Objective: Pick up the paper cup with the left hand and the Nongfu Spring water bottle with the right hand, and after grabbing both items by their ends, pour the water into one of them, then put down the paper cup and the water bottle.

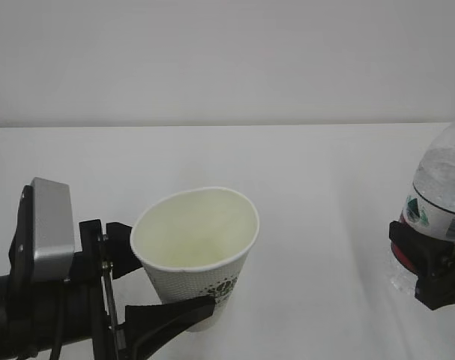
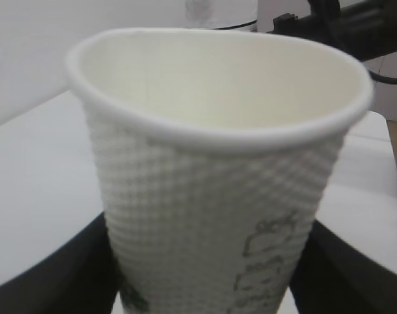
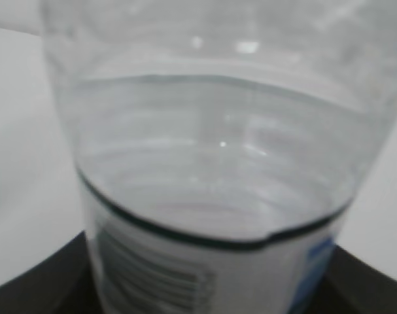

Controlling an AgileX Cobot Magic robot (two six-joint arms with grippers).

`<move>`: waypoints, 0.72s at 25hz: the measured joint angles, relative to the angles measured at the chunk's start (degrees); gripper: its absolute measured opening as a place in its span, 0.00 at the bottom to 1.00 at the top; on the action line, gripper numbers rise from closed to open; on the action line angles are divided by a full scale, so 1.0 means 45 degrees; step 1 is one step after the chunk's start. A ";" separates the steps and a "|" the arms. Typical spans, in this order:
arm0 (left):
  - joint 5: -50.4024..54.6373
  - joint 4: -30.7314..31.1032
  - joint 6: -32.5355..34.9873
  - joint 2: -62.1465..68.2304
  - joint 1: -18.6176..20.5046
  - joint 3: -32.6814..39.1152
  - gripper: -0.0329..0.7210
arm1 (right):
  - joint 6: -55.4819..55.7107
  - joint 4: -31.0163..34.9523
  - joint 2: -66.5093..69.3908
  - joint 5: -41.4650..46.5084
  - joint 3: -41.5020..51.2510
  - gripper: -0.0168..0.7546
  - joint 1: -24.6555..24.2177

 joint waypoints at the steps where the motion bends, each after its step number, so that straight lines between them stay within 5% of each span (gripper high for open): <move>1: 0.0000 -0.0022 0.0000 0.0000 -0.0062 0.0000 0.75 | 0.0000 -0.0125 0.0000 0.0000 0.0006 0.64 0.0000; 18: 0.0000 -0.0082 0.0000 0.0054 -0.1291 -0.0058 0.75 | 0.0000 -0.3398 0.0000 0.0000 -0.0880 0.64 0.0000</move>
